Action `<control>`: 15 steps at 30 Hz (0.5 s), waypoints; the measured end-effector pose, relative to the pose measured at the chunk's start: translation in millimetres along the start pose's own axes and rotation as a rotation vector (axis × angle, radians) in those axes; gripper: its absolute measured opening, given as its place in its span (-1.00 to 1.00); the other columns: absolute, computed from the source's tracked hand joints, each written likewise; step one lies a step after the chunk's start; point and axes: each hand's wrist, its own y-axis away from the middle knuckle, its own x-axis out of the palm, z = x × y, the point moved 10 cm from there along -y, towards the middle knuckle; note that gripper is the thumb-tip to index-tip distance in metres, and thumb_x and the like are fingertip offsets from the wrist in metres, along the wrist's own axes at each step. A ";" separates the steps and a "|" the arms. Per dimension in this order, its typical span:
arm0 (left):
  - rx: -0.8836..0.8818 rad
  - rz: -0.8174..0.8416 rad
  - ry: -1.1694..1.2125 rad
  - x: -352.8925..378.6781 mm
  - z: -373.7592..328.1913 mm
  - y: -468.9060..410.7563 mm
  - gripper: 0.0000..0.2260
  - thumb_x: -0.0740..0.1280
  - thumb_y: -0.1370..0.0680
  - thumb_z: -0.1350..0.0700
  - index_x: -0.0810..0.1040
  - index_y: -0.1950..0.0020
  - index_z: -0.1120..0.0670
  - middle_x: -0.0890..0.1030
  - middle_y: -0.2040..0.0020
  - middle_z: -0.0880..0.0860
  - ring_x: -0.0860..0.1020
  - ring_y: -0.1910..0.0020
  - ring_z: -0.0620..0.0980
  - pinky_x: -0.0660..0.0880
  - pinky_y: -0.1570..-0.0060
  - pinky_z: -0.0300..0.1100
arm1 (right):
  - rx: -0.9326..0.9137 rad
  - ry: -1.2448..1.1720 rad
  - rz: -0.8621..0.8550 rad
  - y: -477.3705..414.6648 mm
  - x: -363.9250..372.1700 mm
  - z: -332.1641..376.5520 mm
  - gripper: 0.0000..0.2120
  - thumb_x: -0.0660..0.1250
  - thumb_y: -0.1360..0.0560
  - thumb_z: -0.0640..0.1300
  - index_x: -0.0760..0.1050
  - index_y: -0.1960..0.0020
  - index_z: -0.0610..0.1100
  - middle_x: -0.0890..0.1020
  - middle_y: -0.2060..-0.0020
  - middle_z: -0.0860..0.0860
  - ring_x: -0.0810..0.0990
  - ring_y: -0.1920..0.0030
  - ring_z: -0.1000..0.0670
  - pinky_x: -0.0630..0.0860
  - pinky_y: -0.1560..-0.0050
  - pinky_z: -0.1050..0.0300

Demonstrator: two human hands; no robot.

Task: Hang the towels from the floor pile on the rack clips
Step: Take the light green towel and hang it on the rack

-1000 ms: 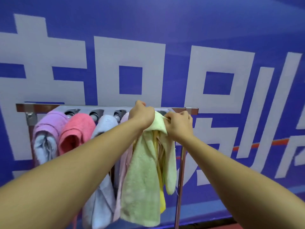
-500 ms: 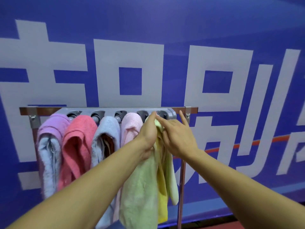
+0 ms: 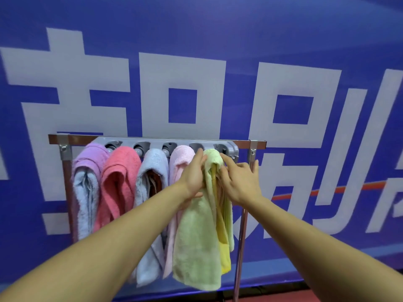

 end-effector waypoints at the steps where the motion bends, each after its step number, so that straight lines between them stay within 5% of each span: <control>1: 0.023 -0.006 -0.027 2.7 -2.1 7.3 -0.61 -0.10 -0.72 -0.17 0.51 -0.04 -0.19 0.62 0.40 -0.23 0.59 0.44 -0.24 0.47 0.50 -0.39 | 0.012 -0.012 -0.005 1.0 -1.2 -0.1 -0.58 -0.10 -0.69 0.12 0.20 -0.53 0.18 0.69 0.05 0.07 0.47 -0.35 -0.07 -0.24 -0.57 -0.31; 2: 0.042 -0.011 -0.058 2.4 2.2 3.8 -0.58 -0.08 -0.71 -0.19 0.52 0.10 -0.16 0.62 0.43 -0.22 0.60 0.45 -0.27 0.48 0.48 -0.40 | 0.021 -0.024 -0.010 2.5 -2.7 0.5 -0.58 -0.10 -0.70 0.13 0.21 -0.53 0.17 0.70 0.03 0.07 0.47 -0.35 -0.08 -0.22 -0.57 -0.32; 4: 0.043 -0.043 -0.114 -3.6 14.5 -3.8 -0.46 -0.02 -0.63 -0.37 0.65 0.12 -0.13 0.72 0.21 -0.15 0.68 0.15 -0.20 0.58 0.10 -0.28 | 0.027 -0.044 -0.023 6.3 -7.0 3.5 -0.56 -0.09 -0.70 0.16 0.21 -0.54 0.17 0.69 -0.03 0.06 0.46 -0.37 -0.08 -0.19 -0.57 -0.32; 7: 0.063 -0.096 -0.173 -10.5 30.4 -9.6 -0.32 -0.01 -0.37 -0.60 0.54 -0.31 -0.33 0.62 -0.29 -0.11 0.53 -0.32 0.00 0.37 -0.43 0.08 | 0.026 -0.063 -0.048 13.7 -15.3 8.3 -0.55 -0.06 -0.69 0.19 0.21 -0.55 0.16 0.65 -0.17 0.04 0.44 -0.40 -0.08 -0.14 -0.58 -0.30; 11: 0.140 -0.162 -0.201 -18.2 15.0 21.0 -0.32 -0.03 -0.36 -0.56 0.36 -0.43 -0.40 0.43 -0.48 -0.20 0.44 -0.43 0.02 0.27 -0.50 0.09 | 0.033 -0.089 -0.077 25.2 -24.5 9.3 -0.55 0.00 -0.69 0.19 0.24 -0.55 0.14 0.56 -0.33 0.02 0.37 -0.46 -0.10 -0.10 -0.59 -0.26; 15: 0.290 -0.191 -0.492 -28.3 3.6 49.7 -0.48 -0.02 -0.56 -0.37 0.45 -0.40 -0.25 0.55 -0.37 -0.11 0.54 -0.31 -0.02 0.38 -0.37 0.02 | -0.026 -0.130 -0.130 46.5 -27.5 18.8 -0.56 0.03 -0.67 0.17 0.29 -0.52 0.13 0.53 -0.35 0.07 0.38 -0.41 -0.03 0.08 -0.57 -0.15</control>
